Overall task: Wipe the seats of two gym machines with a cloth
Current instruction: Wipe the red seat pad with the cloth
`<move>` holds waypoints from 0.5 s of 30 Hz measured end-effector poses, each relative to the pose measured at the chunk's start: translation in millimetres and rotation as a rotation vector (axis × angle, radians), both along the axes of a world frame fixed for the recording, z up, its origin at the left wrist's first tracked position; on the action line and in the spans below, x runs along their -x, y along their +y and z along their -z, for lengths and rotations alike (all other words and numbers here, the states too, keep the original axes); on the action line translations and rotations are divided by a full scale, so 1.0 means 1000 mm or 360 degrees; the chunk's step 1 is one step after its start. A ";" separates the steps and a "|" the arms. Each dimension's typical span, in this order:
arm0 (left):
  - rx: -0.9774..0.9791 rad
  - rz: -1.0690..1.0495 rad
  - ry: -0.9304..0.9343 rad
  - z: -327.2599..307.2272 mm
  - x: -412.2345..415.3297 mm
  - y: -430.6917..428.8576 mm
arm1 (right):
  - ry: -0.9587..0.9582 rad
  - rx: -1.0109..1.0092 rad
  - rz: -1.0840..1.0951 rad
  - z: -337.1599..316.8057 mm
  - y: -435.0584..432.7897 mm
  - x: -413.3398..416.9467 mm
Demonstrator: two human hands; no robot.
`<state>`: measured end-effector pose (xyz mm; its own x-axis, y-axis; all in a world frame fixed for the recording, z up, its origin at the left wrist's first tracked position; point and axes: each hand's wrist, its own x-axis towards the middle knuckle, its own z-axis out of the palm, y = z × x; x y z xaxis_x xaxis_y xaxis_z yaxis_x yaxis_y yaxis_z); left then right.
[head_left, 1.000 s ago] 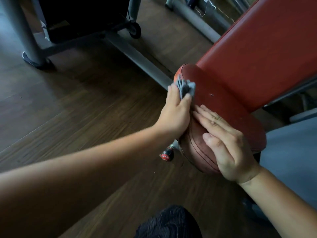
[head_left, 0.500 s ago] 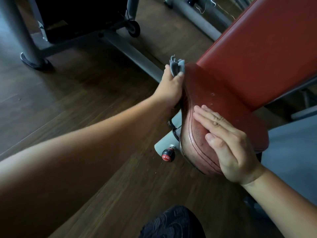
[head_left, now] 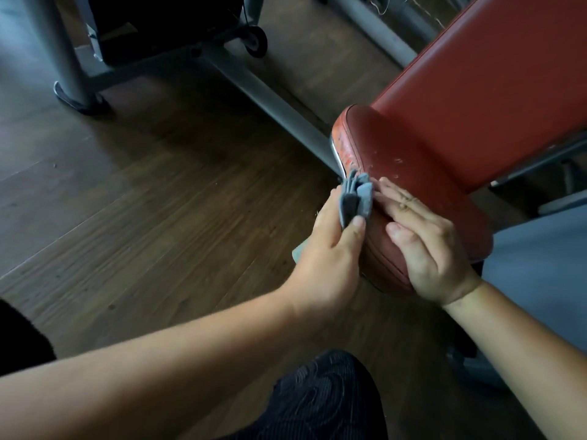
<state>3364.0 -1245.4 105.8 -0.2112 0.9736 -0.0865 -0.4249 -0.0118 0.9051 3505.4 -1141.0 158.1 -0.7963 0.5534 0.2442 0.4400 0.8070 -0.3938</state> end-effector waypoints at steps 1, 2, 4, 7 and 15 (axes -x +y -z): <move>-0.0060 -0.0052 0.0062 0.003 -0.011 -0.012 | -0.0007 -0.0037 -0.0047 0.000 -0.001 0.001; -0.0043 -0.0128 0.0117 0.001 -0.018 -0.017 | -0.0012 -0.0006 -0.0072 -0.003 -0.002 0.003; 0.0004 -0.0253 0.0095 0.003 -0.025 -0.010 | -0.0010 -0.0019 -0.0055 -0.002 -0.003 0.003; 0.0165 -0.0548 -0.0022 -0.001 -0.030 0.005 | -0.0024 -0.0028 -0.0044 -0.001 -0.002 0.001; 0.0170 -0.0697 0.0055 -0.008 -0.042 0.002 | -0.0067 -0.0051 -0.0023 0.000 -0.002 0.000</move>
